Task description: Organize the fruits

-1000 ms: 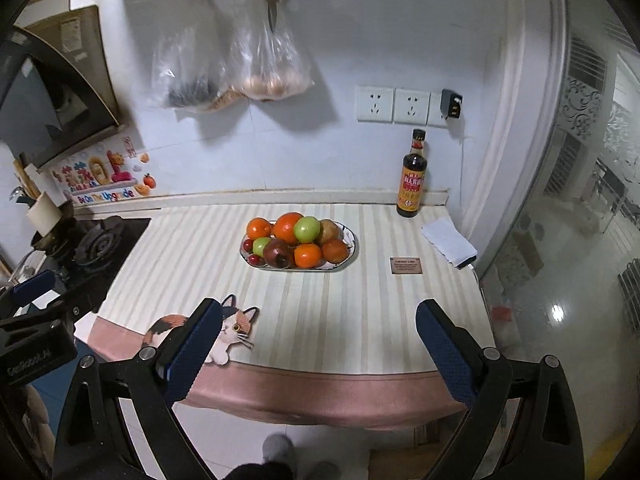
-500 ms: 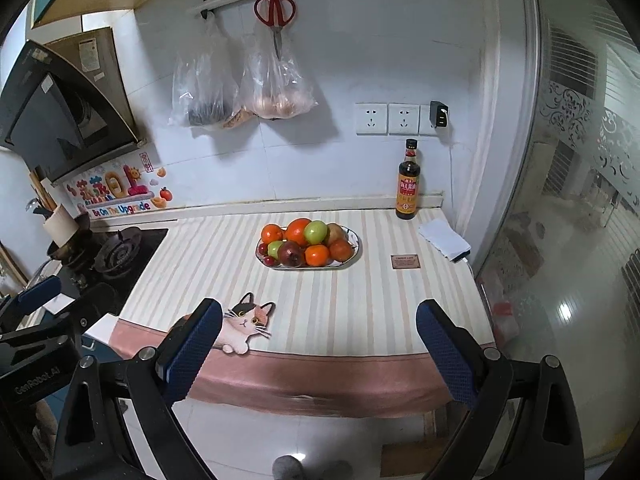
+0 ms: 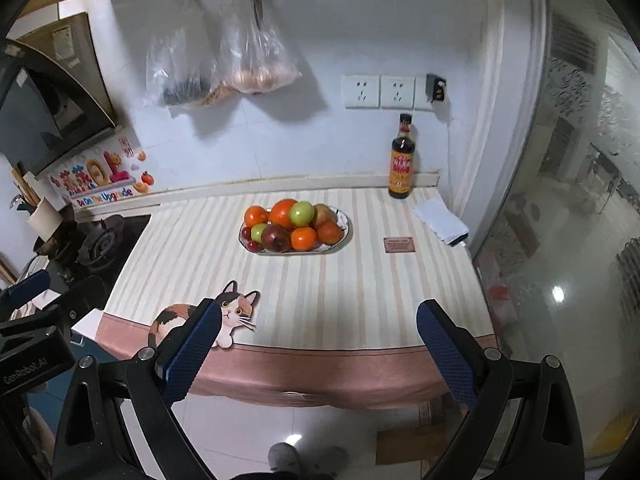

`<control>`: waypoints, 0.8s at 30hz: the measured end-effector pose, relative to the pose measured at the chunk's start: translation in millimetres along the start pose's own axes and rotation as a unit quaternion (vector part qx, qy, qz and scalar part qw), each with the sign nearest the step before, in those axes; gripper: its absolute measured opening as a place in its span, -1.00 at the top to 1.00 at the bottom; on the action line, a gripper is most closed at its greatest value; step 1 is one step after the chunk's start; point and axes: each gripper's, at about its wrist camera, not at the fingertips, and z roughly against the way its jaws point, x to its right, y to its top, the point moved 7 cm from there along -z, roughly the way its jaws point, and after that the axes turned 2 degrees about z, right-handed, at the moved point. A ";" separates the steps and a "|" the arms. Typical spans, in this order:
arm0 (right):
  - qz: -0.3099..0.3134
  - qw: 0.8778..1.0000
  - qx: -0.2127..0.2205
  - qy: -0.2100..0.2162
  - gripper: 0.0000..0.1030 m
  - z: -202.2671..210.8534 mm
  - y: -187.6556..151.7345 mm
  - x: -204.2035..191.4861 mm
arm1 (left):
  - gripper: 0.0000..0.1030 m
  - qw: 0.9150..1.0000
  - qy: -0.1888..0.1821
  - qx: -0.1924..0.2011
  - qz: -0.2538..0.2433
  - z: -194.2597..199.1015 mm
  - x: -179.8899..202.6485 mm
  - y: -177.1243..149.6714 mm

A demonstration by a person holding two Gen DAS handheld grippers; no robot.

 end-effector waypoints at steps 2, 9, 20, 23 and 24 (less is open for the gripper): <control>0.002 1.000 -0.014 -0.001 -0.94 -16.7 4.4 2.1 | -1.00 1.000 0.000 -0.014 0.000 -12.9 2.4 0.8; 0.009 0.998 -0.055 0.004 -0.94 -67.3 18.8 5.7 | -1.00 0.999 0.010 -0.052 -0.004 -50.5 5.0 2.7; 0.012 0.996 -0.089 0.000 -0.94 -111.2 25.3 7.2 | -1.00 0.997 0.018 -0.074 -0.002 -82.6 1.4 10.6; 0.007 0.996 -0.093 -0.001 -0.94 -115.7 25.4 8.1 | -1.00 0.997 0.016 -0.078 -0.003 -86.7 1.2 11.3; 0.007 0.996 -0.093 -0.003 -0.94 -116.2 25.2 8.2 | -1.00 0.997 0.014 -0.080 -0.003 -88.3 1.2 11.1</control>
